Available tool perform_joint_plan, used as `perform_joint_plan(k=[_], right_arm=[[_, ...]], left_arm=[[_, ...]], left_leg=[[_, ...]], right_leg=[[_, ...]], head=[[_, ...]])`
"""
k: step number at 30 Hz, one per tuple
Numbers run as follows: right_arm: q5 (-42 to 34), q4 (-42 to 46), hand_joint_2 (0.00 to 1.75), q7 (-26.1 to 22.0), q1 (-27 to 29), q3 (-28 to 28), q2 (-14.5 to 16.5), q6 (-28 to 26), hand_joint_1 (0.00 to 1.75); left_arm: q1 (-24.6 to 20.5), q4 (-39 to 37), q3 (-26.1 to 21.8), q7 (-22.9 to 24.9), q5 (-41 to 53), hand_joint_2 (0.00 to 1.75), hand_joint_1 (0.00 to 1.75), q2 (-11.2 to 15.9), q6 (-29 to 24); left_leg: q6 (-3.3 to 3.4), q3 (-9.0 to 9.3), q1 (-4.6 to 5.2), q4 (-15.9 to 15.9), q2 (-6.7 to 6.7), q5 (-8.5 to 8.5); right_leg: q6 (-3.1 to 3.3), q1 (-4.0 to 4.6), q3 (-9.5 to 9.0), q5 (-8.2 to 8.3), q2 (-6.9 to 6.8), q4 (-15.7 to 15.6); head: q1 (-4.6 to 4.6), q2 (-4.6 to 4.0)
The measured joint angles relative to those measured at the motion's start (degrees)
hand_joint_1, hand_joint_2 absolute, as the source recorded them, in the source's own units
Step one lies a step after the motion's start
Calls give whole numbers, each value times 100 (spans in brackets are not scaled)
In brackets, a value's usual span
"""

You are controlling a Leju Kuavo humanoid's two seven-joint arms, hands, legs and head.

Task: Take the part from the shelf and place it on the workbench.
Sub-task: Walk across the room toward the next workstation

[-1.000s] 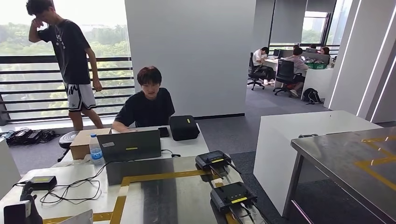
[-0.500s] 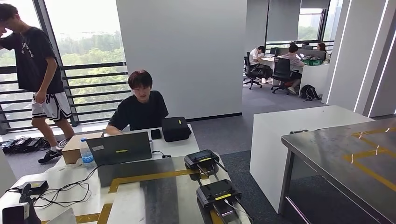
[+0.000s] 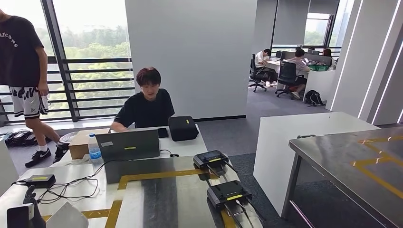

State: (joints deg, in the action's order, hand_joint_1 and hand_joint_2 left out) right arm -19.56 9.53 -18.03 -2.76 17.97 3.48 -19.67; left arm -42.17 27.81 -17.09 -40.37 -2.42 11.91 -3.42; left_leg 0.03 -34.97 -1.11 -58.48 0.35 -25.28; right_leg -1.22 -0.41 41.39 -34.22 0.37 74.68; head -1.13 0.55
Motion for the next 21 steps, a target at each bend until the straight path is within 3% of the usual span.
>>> perform_joint_plan(k=[2, 4, 5, 9, 11, 13, 15, 16, 19, 21], right_arm=[[15, 0, 0, 14, -3, 0, -2, -4, 0], [19, 0, 0, 25, -16, 0, -3, -7, 0], [19, 0, 0, 30, -21, 0, -3, -8, 0], [19, 0, 0, 41, -22, 0, -3, -9, 0], [19, 0, 0, 40, -27, 0, -6, -13, 0], [19, 0, 0, 39, -25, 0, -9, -15, 0], [19, 0, 0, 39, -22, 0, -9, -15, 0], [19, 0, 0, 39, -22, 0, -9, -15, 0], [20, 0, 0, 39, -25, 0, -9, -15, 0], [21, 0, 0, 38, -25, 0, -9, -15, 0]], left_arm=[[7, -17, 0, 0, -2, 0, 0, 0, 0], [4, -24, 0, -1, -3, 0, 0, 0, 0], [0, -27, 0, -1, -2, 0, 0, -1, -1], [-8, -49, 0, -1, 1, 0, 0, 1, -8], [-14, -63, 0, -1, 2, 0, 0, 7, -10], [-15, -83, 0, 0, 2, 0, 0, 8, -10], [-6, -108, 0, 0, 2, 0, 0, 7, -10], [-5, -116, 0, 0, 2, 0, 0, 7, -10], [-31, -111, 0, 0, 2, 0, 0, 4, -10], [-47, -107, 0, 0, 2, 0, 0, 1, -10]], left_leg=[[-28, -43, -9, -27, 0, 28], [-77, -68, -3, -57, 0, 53], [-112, -76, 4, -61, -1, 71], [-273, -117, -8, -38, -6, 107], [-320, -269, -18, -389, -12, -209], [-351, -513, -16, -1112, -17, -679], [-361, -579, -15, -1543, -17, -879], [-354, -452, -15, -1446, -17, -834], [-289, 290, 0, -362, -23, -549], [-207, 462, 34, -31, -36, -490]], right_leg=[[6, -10, -347, 274, -7, -529], [52, -2, -766, 504, -11, -1264], [84, 6, -865, 554, -10, -1460], [253, 24, -838, 686, -10, -1574], [341, 7, -781, 781, -18, -1619], [378, 17, -686, 856, -22, -1620], [378, 28, -576, 933, -21, -1609], [370, 31, -519, 974, -19, -1599], [308, 39, -380, 1076, -13, -1546], [241, 48, -344, 1134, -12, -1536]], head=[[-3, 0], [-5, 0], [-5, 0], [-2, 0], [4, 0], [11, 0], [13, 0], [13, 0], [18, 0], [19, 0]])
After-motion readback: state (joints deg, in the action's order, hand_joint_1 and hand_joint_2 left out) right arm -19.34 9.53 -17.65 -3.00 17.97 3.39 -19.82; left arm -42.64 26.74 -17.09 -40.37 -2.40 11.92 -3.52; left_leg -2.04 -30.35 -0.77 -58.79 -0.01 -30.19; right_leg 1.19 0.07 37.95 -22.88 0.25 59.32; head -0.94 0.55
